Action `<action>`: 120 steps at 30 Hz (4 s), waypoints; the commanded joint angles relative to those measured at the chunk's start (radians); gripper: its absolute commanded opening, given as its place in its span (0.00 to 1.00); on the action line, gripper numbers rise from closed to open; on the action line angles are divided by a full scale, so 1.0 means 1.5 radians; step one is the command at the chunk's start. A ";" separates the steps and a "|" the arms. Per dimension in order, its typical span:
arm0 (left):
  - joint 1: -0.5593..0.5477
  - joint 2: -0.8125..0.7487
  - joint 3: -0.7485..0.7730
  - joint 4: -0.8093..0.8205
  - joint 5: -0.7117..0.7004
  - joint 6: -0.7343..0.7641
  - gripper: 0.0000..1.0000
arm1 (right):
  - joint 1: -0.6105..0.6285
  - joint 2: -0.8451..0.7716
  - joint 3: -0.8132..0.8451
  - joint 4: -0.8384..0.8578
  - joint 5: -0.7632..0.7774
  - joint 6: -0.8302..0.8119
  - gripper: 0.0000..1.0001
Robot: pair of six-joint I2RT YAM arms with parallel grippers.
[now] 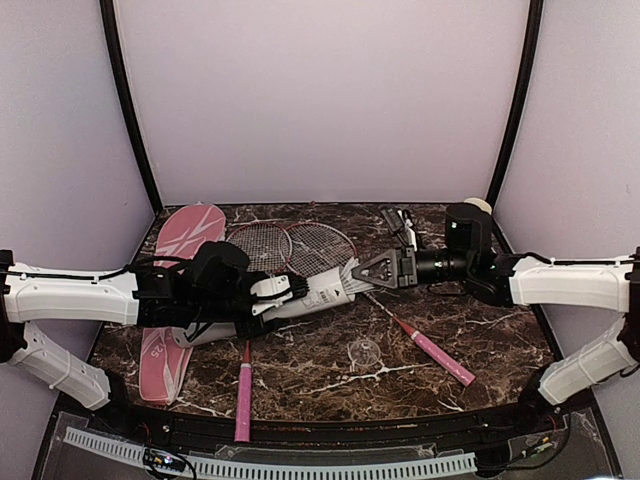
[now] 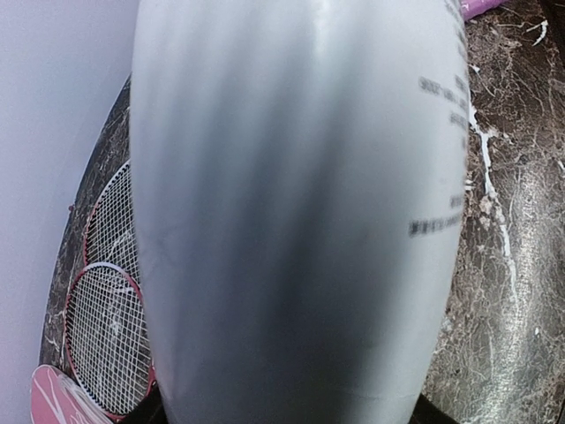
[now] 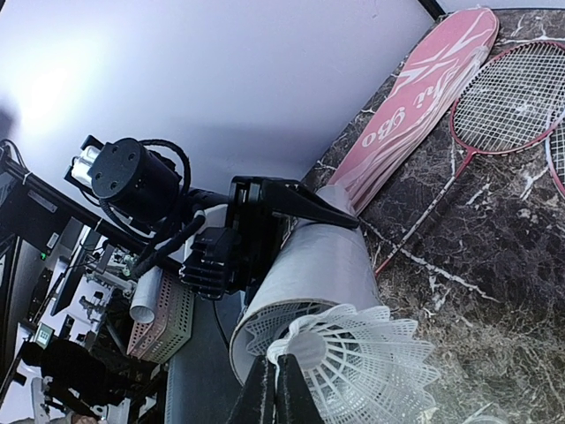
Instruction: Pack up the badminton gear
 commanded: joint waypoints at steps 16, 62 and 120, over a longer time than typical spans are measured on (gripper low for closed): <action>-0.005 -0.007 0.008 0.005 -0.007 0.007 0.63 | 0.038 0.039 0.022 -0.035 -0.032 -0.032 0.00; -0.008 -0.004 0.006 0.005 -0.010 0.011 0.63 | 0.070 0.125 0.090 -0.020 -0.034 -0.045 0.00; -0.017 -0.048 -0.002 0.009 -0.055 0.031 0.63 | -0.433 0.331 0.209 -0.297 0.300 -0.267 0.43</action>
